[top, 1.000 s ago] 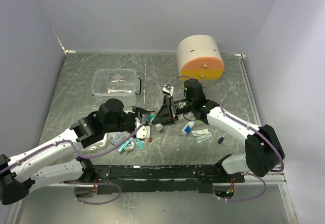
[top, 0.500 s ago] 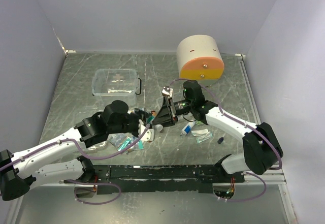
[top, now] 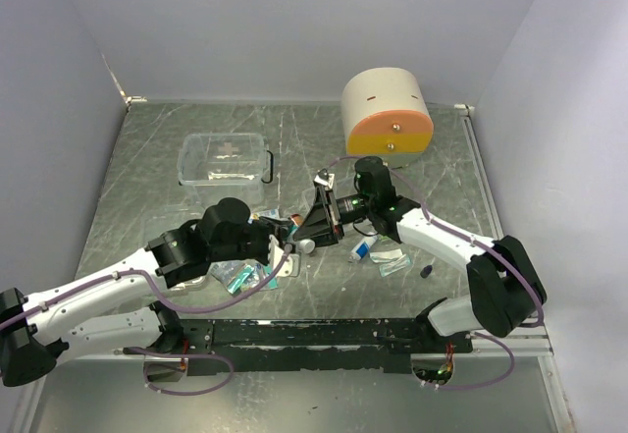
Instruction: Organize the medicine kit
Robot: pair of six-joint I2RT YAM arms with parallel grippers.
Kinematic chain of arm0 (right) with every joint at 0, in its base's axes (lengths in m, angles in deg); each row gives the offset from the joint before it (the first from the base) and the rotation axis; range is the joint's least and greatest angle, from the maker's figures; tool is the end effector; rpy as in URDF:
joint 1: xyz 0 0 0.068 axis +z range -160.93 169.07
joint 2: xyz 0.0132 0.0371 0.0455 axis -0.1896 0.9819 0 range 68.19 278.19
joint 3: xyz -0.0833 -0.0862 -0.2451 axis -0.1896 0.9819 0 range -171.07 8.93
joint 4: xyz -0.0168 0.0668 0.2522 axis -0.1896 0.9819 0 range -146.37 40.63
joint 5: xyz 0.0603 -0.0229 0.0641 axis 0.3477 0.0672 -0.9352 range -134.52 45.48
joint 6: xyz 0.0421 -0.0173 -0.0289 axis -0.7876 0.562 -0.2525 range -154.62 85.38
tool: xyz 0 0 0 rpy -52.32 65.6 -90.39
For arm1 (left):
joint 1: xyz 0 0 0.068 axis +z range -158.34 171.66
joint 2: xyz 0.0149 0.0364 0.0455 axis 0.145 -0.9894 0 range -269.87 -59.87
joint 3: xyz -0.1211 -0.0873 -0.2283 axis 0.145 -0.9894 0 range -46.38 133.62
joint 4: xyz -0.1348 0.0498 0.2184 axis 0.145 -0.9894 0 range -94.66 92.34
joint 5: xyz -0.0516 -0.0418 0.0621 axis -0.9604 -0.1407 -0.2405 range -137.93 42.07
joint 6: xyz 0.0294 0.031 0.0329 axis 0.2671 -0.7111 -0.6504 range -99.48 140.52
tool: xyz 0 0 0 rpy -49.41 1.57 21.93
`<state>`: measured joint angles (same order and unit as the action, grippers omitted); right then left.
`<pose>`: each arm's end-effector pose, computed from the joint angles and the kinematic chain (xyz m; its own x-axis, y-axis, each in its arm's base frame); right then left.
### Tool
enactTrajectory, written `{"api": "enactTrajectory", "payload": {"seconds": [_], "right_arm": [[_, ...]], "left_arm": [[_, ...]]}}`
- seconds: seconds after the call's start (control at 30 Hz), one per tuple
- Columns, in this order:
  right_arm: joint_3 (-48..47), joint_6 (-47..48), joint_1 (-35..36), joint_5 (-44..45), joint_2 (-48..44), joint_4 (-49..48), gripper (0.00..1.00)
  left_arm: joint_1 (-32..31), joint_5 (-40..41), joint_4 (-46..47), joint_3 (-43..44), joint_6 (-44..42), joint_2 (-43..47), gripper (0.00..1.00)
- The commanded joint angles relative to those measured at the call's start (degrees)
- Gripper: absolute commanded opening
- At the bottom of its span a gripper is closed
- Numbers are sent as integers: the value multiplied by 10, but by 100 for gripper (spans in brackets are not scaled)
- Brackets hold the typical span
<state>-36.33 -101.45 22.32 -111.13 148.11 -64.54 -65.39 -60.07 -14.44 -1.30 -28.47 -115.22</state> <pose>0.2233 0.1854 0.2441 -0.9785 -0.2050 0.0244 -0.0128 0.1783 0.9839 0.1126 -0.1875 0.2965 0.5337 0.5329 -0.6566 0.7917 -0.0422 0.6094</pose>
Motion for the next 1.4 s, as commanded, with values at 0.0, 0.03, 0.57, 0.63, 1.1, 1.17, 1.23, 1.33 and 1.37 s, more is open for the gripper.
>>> {"api": "enactTrajectory", "payload": {"seconds": [0.0,0.03,0.57,0.63,1.1,1.17,1.23,1.33,1.37], "right_arm": [[-5,-6,-2,-7,-5,-31,45],[-7,-4,-3,-2,-7,-31,49],[-99,193,-122,123,-58,176,72],[-117,219,-145,139,-71,193,72],[-170,323,-153,303,-125,272,70],[-163,323,-153,307,-130,267,70],[-154,321,-153,311,-135,261,70],[-143,321,-153,314,-141,257,70],[-140,322,-153,316,-143,258,70]], "left_arm": [[-3,26,22,-13,18,14,35],[-4,31,24,-13,21,16,34],[19,144,60,9,227,22,38],[30,170,77,16,276,18,38],[222,295,-8,185,611,-107,40],[254,282,-45,220,632,-138,40],[281,270,-80,251,647,-177,40],[316,257,-134,289,663,-232,40],[326,260,-147,298,664,-254,39]]}}
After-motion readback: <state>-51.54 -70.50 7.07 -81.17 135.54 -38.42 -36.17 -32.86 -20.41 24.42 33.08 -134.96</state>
